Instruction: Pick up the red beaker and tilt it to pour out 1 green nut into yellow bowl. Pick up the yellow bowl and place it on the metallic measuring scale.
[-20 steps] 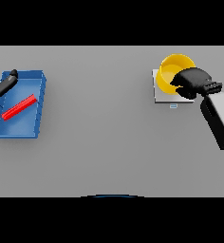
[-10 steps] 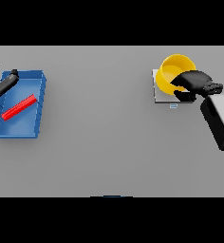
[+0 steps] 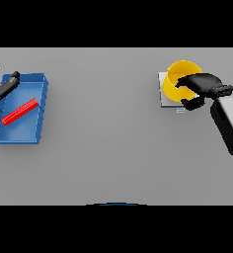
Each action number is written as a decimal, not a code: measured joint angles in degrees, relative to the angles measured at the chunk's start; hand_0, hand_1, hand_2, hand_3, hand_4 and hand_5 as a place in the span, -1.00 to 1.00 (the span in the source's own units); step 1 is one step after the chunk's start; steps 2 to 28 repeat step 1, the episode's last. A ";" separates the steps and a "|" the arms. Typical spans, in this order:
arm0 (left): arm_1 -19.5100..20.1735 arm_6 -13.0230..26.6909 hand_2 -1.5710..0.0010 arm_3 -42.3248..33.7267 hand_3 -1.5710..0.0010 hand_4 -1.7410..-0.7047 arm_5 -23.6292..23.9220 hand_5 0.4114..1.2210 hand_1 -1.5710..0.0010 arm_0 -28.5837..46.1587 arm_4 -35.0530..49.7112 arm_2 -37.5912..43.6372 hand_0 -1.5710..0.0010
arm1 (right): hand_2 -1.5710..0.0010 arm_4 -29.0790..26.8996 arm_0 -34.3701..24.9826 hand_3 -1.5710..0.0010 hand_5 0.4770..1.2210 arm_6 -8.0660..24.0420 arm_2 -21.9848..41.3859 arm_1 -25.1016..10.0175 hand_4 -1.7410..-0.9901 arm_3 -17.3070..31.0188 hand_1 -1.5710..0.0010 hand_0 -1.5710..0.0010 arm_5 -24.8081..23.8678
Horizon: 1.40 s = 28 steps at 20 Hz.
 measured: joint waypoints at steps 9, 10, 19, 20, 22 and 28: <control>0.34 0.22 1.00 0.16 1.00 0.97 -0.20 -0.30 1.00 -0.13 0.04 0.13 1.00 | 0.87 -0.08 0.12 0.65 -0.24 0.12 -0.05 0.42 -0.12 0.52 0.92 0.95 -0.09; 0.34 0.22 1.00 0.16 1.00 0.97 -0.20 -0.30 1.00 -0.13 0.04 0.13 1.00 | 0.87 -0.08 0.12 0.65 -0.24 0.12 -0.05 0.42 -0.12 0.52 0.92 0.95 -0.09; 0.34 0.22 1.00 0.16 1.00 0.97 -0.20 -0.30 1.00 -0.13 0.04 0.13 1.00 | 0.87 -0.08 0.12 0.65 -0.24 0.12 -0.05 0.42 -0.12 0.52 0.92 0.95 -0.09; 0.34 0.22 1.00 0.16 1.00 0.97 -0.20 -0.30 1.00 -0.13 0.04 0.13 1.00 | 0.87 -0.08 0.12 0.65 -0.24 0.12 -0.05 0.42 -0.12 0.52 0.92 0.95 -0.09; 0.34 0.22 1.00 0.16 1.00 0.97 -0.20 -0.30 1.00 -0.13 0.04 0.13 1.00 | 0.87 -0.08 0.12 0.65 -0.24 0.12 -0.05 0.42 -0.12 0.52 0.92 0.95 -0.09; 0.34 0.22 1.00 0.16 1.00 0.97 -0.20 -0.30 1.00 -0.13 0.04 0.13 1.00 | 0.87 -0.08 0.12 0.65 -0.24 0.12 -0.05 0.42 -0.12 0.52 0.92 0.95 -0.09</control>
